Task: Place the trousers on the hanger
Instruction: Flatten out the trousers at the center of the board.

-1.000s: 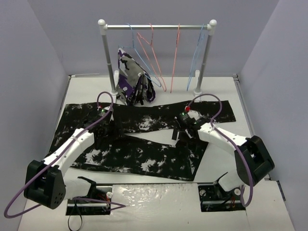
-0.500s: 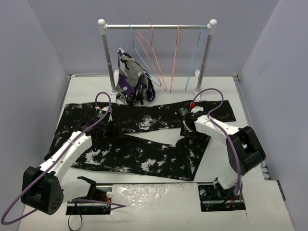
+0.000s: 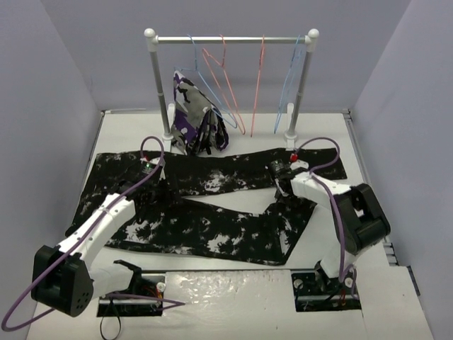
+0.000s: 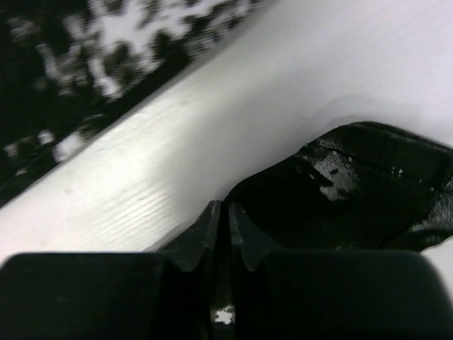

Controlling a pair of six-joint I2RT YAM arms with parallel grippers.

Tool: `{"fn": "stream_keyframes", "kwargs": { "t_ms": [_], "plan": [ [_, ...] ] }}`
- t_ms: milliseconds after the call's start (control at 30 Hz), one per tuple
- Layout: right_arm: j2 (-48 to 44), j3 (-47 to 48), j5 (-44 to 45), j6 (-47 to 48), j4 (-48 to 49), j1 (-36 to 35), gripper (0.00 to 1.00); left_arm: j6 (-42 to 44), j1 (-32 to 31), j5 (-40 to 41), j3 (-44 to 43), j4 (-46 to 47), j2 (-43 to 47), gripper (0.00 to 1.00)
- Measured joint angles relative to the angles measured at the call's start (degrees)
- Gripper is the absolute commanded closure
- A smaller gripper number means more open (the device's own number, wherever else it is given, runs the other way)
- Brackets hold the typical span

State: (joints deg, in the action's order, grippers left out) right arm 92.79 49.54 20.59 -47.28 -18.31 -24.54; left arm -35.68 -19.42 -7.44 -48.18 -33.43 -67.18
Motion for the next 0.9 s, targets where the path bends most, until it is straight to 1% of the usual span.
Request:
{"fn": "stream_keyframes", "kwargs": {
  "t_ms": [133,300,400,433,467,500,533,567,600,633,700,833,900],
  "plan": [
    [-7.8,-3.2,0.0,-0.1,-1.8,4.2,1.0,0.3,0.0,0.0,0.0,0.0,0.0,0.34],
    [-26.8,-3.3,1.0,-0.5,-5.6,7.3,1.0,0.6,0.0,0.0,0.0,0.1,0.0,0.34],
    [-38.3,-3.9,1.7,-2.5,-9.4,8.3,1.0,0.7,0.0,0.0,0.0,0.1,0.0,0.34],
    [-42.6,-4.9,1.7,-3.5,-10.2,8.6,0.79,0.8,-0.1,0.0,0.0,0.1,0.0,0.34],
    [-47.0,-7.1,1.5,-4.9,-10.7,8.7,0.53,0.8,-0.1,0.0,0.0,0.2,0.0,0.34],
    [-51.4,-9.7,1.2,-6.4,-11.3,8.7,0.33,0.8,-0.1,0.0,0.0,0.3,0.0,0.34],
    [-55.9,-12.2,0.6,-8.0,-12.9,8.7,0.26,0.8,-0.1,-0.1,0.0,0.4,0.0,0.34],
    [-59.3,-14.4,-0.2,-9.4,-14.8,8.8,0.22,0.8,-0.1,-0.1,0.0,0.5,0.0,0.34],
    [-60.1,-15.6,-1.3,-10.6,-16.7,8.7,0.17,0.8,-0.1,-0.1,0.0,0.7,0.0,0.34],
    [-59.1,-16.1,-2.1,-11.4,-17.9,8.7,0.15,0.8,-0.2,-0.1,0.0,0.8,0.0,0.34],
    [-53.0,-16.1,-3.5,-11.9,-18.5,8.7,0.13,0.8,-0.3,-0.2,0.1,0.9,0.0,0.34],
    [-42.1,-14.2,-3.2,-9.9,-18.7,8.7,0.16,0.8,-0.5,-0.3,0.2,1.1,0.0,0.34],
    [-39.0,-11.6,-1.7,-8.0,-19.5,8.7,0.2,0.8,-0.6,-0.3,0.2,1.1,0.0,0.34]
  ]
}}
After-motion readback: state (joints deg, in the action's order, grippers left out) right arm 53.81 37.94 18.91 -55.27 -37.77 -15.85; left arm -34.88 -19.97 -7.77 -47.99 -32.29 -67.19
